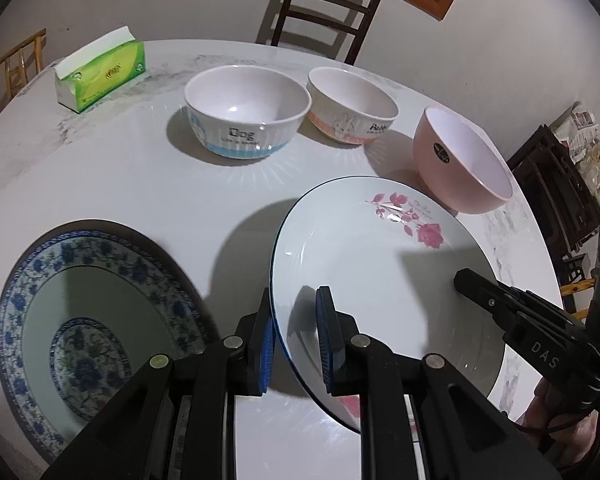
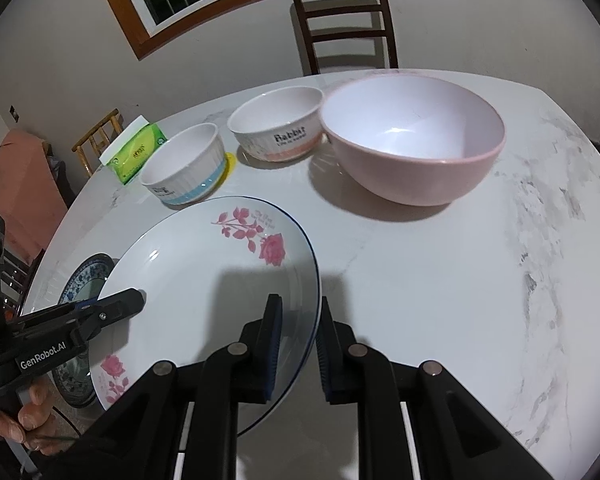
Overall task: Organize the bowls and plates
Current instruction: 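Lift the white plate with the left tool toward the stacked blue plates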
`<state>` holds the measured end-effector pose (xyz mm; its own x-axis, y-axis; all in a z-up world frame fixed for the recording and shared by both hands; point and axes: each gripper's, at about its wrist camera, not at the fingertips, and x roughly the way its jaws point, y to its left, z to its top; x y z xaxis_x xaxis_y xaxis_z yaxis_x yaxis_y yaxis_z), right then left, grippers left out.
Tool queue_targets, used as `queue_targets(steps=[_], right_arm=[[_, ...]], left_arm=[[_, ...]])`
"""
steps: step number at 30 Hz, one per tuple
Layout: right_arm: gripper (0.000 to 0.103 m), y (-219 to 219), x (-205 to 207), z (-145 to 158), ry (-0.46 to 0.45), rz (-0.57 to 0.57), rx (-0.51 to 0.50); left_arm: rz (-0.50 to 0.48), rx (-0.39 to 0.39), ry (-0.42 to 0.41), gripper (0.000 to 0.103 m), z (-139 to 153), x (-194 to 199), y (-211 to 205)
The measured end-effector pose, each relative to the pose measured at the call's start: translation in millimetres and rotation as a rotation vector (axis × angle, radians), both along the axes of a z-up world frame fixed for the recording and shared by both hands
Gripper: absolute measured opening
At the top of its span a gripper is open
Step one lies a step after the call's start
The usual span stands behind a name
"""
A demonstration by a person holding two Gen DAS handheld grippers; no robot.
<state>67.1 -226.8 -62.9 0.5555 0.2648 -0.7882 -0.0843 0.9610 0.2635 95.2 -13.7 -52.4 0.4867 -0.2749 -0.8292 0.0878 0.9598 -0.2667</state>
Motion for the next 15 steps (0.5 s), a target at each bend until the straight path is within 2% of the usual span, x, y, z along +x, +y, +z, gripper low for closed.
queue_targets(steps=[15], right_arm=[[0.017,54.4,-8.6,24.7,-0.045,0.092,-0.002]], left_arm=[[0.107,-0.002,-0.045,0.015,20.3,-30.7,63.7]])
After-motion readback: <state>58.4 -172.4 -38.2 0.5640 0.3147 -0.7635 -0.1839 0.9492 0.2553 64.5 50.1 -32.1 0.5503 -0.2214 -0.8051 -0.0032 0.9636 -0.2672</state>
